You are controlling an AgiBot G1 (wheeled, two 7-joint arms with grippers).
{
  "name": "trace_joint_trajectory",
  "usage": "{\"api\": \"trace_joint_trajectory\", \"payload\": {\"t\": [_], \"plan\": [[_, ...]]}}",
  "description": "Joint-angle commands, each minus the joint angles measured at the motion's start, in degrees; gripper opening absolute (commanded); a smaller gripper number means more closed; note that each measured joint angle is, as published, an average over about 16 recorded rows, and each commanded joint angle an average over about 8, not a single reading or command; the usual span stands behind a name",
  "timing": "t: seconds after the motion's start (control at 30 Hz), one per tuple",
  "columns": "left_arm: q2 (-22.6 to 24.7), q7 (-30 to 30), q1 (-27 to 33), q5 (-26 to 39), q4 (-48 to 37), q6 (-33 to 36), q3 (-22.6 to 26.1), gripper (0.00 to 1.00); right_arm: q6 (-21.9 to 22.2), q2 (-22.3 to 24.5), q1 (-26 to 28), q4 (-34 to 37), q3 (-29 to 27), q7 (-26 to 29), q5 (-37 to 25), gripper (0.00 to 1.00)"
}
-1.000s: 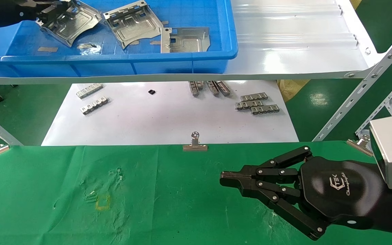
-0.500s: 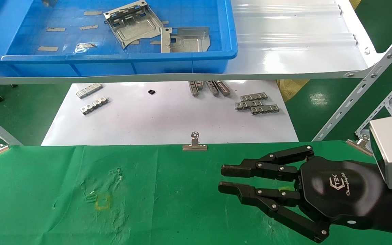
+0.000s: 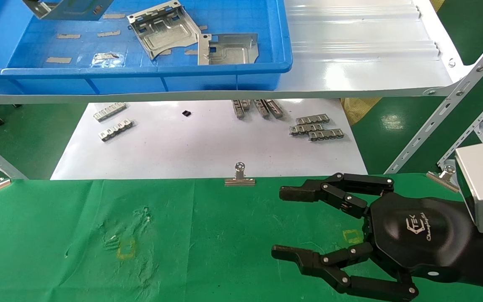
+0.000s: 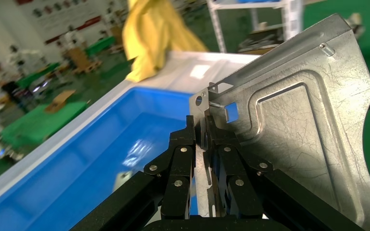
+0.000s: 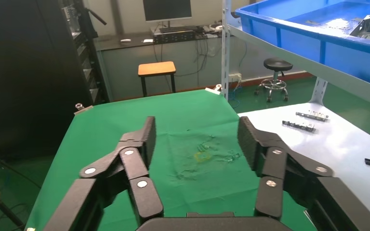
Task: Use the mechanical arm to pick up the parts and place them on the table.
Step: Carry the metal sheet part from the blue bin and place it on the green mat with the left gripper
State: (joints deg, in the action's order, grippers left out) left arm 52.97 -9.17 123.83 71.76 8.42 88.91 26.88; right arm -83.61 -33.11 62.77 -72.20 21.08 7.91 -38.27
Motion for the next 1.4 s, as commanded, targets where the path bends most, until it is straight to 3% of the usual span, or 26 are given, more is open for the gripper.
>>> {"api": "trace_joint_trajectory", "payload": {"t": [0.03, 0.3, 0.73, 0.97, 1.1, 1.23, 1.4], "plan": [[-0.14, -0.90, -0.08, -0.55, 0.39, 2.58, -0.20, 0.00, 0.00, 0.00, 0.00, 0.00, 0.00, 0.00, 0.00, 1.00], [-2.86, -2.68, -5.27, -5.64, 12.46, 3.05, 2.69, 0.00, 0.00, 0.00, 0.00, 0.00, 0.00, 0.00, 0.00, 1.00], [-11.42, -9.19, -15.69, -17.03, 35.17, 2.58, 12.44, 0.00, 0.00, 0.00, 0.00, 0.00, 0.01, 0.00, 0.01, 1.00], [-15.16, -20.60, -18.56, -15.12, 43.71, 2.51, 21.08, 0.00, 0.00, 0.00, 0.00, 0.00, 0.01, -0.01, 0.01, 1.00], [-17.52, -23.82, -20.25, -13.45, 45.18, 1.06, 25.26, 0.00, 0.01, 0.01, 0.00, 0.00, 0.01, -0.01, 0.01, 1.00], [-19.36, -22.32, -22.46, -10.60, 46.84, -2.98, 27.55, 0.00, 0.01, 0.01, 0.00, 0.00, 0.02, -0.01, 0.01, 1.00], [-20.27, -14.65, -25.97, -6.40, 51.80, -11.95, 29.34, 0.00, 0.01, 0.01, 0.00, 0.00, 0.02, -0.01, 0.01, 1.00]]}}
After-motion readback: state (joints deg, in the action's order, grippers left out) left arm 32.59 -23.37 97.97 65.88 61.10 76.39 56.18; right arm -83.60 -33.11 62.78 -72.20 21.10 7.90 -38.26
